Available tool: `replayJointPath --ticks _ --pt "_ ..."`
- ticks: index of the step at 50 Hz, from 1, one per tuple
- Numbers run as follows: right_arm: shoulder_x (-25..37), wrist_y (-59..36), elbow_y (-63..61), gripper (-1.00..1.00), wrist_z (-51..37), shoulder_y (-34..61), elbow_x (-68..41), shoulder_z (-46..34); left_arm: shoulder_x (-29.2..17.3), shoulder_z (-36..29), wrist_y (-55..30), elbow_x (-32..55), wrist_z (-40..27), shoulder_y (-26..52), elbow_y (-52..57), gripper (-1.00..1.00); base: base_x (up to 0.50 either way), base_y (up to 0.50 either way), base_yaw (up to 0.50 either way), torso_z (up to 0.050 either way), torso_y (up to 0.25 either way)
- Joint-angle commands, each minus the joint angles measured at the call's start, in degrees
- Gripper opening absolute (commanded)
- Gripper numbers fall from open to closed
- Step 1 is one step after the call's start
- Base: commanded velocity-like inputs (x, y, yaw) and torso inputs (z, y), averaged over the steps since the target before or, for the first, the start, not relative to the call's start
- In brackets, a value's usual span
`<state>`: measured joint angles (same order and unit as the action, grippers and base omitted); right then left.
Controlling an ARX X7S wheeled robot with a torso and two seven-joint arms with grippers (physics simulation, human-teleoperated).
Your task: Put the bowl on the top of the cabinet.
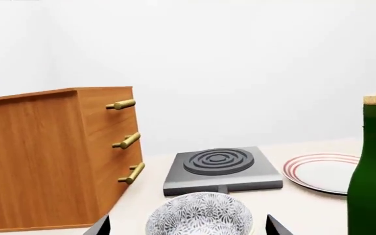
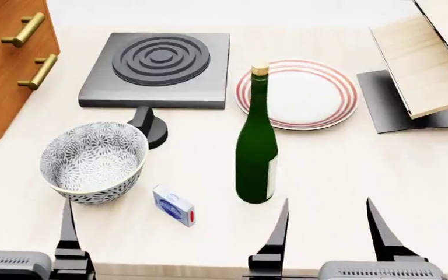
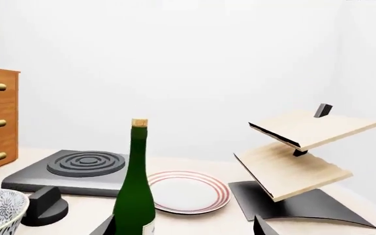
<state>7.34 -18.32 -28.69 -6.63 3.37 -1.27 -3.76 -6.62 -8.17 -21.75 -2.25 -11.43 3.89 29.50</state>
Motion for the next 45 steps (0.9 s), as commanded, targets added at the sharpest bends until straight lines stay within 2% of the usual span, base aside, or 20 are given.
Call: replayJointPath --ticks 1,23,32,45 --pt "0.69 0.39 -0.50 1.00 -0.97 -0.31 -0.41 -0.15 -0.68 -0.51 -0.35 0.65 -0.79 -0.11 1.11 1.00 0.00 0.00 0.00 0.000 0.000" --pt "1.73 2.47 -1.31 1.00 -1.58 -1.60 -1.66 -1.37 -1.82 -0.85 -0.64 1.99 -2.00 -0.82 2.91 1.00 0.00 0.45 0.00 0.000 0.000" --pt "2.11 2.79 -0.74 1.00 -2.13 -1.52 -1.49 -1.95 -2.19 -0.98 -0.19 2.49 -2.46 -1.05 2.83 1.00 0.00 0.13 0.00 0.000 0.000" --pt "2.57 3.56 -0.04 1.00 -2.89 -1.50 -1.38 -2.66 -2.67 -1.21 0.09 3.15 -3.06 -1.10 2.80 1.00 0.00 0.44 0.00 0.000 0.000"
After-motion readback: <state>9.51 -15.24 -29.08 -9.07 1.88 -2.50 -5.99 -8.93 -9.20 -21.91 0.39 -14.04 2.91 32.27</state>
